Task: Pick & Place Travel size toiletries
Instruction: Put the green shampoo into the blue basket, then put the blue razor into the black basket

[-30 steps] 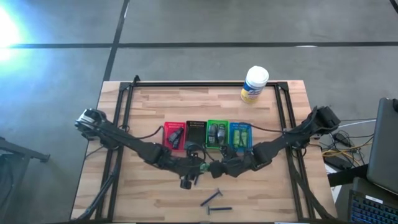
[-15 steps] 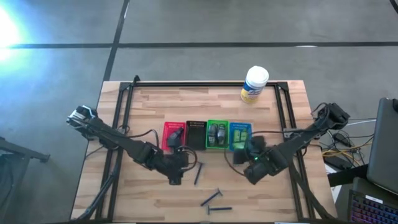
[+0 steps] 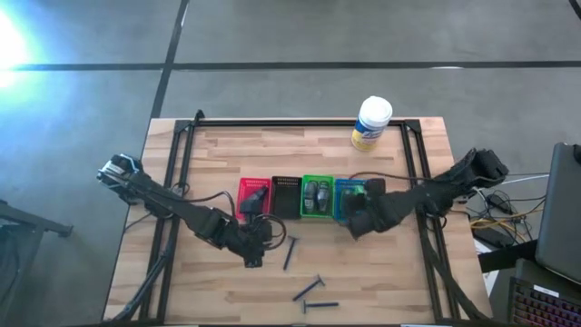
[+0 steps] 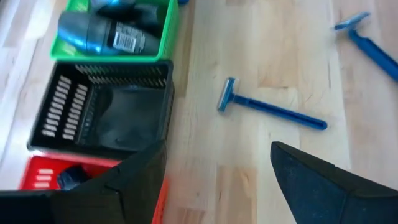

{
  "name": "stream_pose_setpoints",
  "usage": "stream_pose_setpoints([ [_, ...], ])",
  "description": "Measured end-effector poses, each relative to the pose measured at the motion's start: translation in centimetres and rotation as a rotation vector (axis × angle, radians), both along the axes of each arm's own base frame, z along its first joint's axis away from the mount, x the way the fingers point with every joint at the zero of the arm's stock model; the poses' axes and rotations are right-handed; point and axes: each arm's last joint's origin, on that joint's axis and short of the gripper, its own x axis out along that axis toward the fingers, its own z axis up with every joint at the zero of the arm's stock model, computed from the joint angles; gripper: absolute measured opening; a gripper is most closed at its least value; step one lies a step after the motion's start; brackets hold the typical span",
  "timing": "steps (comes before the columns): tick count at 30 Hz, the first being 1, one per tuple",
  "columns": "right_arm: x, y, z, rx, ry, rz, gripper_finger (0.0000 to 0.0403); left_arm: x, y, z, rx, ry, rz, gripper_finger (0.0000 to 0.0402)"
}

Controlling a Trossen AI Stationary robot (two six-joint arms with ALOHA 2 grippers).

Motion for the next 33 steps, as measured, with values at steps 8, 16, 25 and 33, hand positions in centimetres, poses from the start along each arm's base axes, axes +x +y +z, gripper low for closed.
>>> stream_pose_setpoints([
  [8, 1.2, -0.6, -1.3, 0.069, -0.011, 0.129, 0.0177, -0.4, 0.2, -1.1, -0.069, 0.003, 0.103, 0.0291],
  [16, 1.2, 0.3, -0.9, 0.12, 0.018, 0.21, 0.0264, -0.5, -0.2, -1.1, -0.104, 0.001, 0.109, 0.0291],
  [25, 0.7, 5.3, 0.8, 0.272, -0.066, 0.31, 0.0314, -0.1, -1.1, -1.4, -0.248, -0.034, 0.128, 0.0291],
  [33, -1.6, 10.2, -0.4, 0.393, -0.154, 0.142, 0.0332, 2.3, -2.3, -4.2, -0.352, -0.032, 0.318, 0.0296],
])
